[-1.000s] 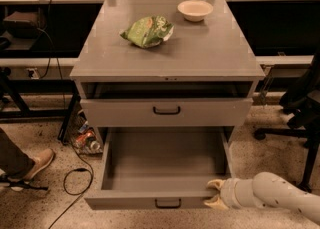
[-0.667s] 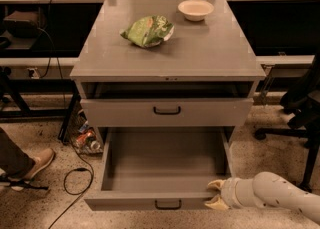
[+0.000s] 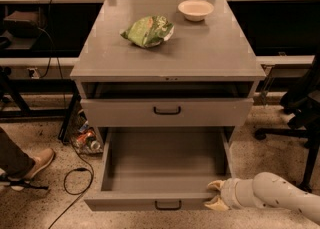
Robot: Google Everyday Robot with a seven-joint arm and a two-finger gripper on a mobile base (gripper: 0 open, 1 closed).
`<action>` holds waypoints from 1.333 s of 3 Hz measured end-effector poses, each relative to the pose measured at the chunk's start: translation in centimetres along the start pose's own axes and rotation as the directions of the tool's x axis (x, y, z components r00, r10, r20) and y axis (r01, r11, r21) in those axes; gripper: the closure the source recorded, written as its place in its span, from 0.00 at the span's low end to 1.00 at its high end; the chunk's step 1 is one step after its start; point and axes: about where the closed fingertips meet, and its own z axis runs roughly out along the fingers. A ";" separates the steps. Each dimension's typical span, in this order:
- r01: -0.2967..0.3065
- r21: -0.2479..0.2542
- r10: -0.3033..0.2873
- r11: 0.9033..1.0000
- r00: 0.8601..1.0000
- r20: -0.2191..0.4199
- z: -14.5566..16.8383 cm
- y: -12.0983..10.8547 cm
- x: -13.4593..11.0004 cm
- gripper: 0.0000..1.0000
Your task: Open middle drawer
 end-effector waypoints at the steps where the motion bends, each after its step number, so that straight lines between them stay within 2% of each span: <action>1: 0.000 -0.003 0.000 1.000 1.000 0.001 0.1 0.1 0.0 0.31; 2: 0.000 -0.009 0.000 1.000 1.000 0.014 -0.1 -0.2 0.1 0.02; 3: 0.003 -0.007 -0.003 1.000 1.000 0.020 -0.8 -1.2 0.4 0.00; 4: -0.004 0.054 0.004 0.999 1.000 0.013 -5.2 -4.3 1.5 0.00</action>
Offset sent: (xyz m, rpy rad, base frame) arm 0.0018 -0.0024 0.0008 0.0249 0.0021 0.0088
